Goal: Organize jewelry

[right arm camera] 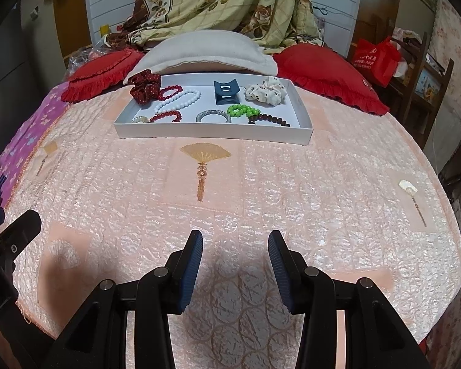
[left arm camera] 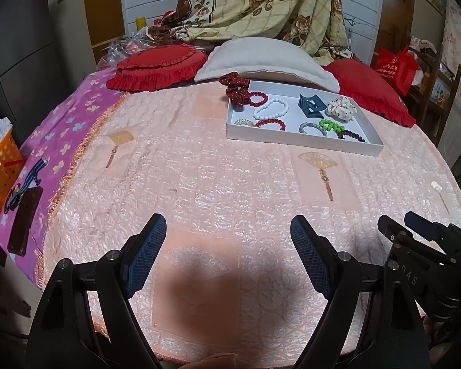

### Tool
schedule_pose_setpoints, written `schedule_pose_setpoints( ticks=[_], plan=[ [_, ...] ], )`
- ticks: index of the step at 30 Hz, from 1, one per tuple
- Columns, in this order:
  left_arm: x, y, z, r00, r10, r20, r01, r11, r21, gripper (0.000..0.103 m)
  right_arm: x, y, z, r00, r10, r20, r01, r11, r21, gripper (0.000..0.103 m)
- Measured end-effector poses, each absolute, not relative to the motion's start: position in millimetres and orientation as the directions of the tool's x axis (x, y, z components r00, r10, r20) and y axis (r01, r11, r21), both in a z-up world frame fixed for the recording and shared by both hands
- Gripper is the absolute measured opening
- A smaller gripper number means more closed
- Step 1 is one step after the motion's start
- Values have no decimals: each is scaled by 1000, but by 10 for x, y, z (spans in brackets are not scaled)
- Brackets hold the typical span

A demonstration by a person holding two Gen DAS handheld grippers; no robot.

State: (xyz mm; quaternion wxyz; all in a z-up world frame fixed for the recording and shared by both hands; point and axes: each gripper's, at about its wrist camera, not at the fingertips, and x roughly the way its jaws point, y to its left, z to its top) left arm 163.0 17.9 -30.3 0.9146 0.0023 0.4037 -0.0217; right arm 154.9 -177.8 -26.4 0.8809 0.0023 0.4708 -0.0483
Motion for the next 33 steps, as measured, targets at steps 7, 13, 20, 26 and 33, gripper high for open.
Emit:
schedule_pose_setpoints(
  ticks=[7, 13, 20, 26, 33],
  plan=[
    [1636, 122, -341, 670, -24, -742, 50, 999, 13, 83, 1549, -1796, -296, 554, -78, -829, 88, 995, -35, 42],
    [1647, 69, -376, 661, -19, -750, 57, 998, 24, 83, 1554, -1831, -337, 549, -73, -833, 92, 995, -27, 43],
    [1673, 29, -431, 643, -20, -766, 61, 998, 25, 83, 1558, -1846, -356, 557, -76, -827, 90, 995, -30, 43],
    [1697, 26, -460, 637, -16, -771, 59, 998, 28, 83, 1578, -1863, -392, 555, -70, -829, 88, 996, -25, 43],
    [1749, 6, -519, 620, -16, -784, 62, 998, 29, 83, 1606, -1889, -433, 550, -64, -833, 90, 996, -17, 43]
  ],
)
